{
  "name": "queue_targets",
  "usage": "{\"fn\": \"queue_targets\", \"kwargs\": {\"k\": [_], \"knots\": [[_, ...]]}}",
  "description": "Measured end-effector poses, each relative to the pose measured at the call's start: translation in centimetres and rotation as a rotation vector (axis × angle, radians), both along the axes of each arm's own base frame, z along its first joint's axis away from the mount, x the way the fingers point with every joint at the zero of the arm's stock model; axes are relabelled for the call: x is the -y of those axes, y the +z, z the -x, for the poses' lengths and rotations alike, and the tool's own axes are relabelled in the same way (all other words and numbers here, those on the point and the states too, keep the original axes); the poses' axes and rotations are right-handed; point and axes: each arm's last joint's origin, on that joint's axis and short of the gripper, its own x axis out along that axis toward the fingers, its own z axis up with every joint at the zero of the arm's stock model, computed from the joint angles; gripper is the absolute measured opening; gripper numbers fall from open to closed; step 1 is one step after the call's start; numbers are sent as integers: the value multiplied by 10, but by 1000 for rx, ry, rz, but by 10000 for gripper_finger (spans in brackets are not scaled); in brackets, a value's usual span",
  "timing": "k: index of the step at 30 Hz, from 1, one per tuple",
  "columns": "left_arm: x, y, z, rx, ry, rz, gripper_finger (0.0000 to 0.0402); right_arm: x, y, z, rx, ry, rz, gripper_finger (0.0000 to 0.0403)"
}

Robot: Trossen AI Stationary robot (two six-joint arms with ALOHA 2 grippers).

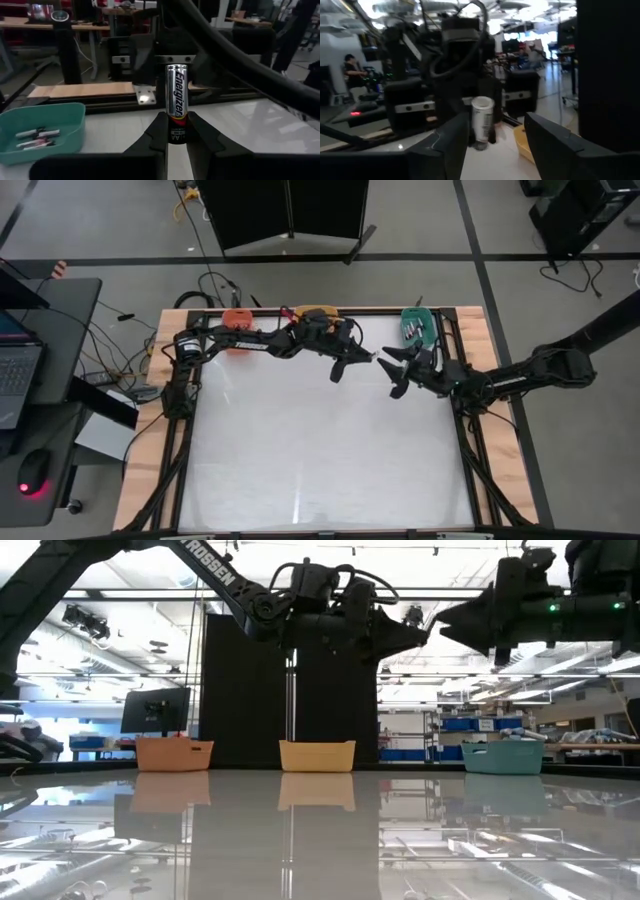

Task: Sort batteries
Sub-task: Put the black battery into the green bin

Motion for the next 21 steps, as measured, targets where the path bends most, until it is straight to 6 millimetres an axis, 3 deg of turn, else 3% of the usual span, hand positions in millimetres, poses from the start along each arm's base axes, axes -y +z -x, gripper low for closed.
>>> {"fn": "queue_targets", "kwargs": {"k": [12, 21], "knots": [[4, 16, -10, 59, -22, -8, 46, -2, 7, 0, 56, 49, 39, 190], [2, 9, -23, 34, -56, 5, 46, -4, 9, 1, 70, 80, 66, 188]]}}
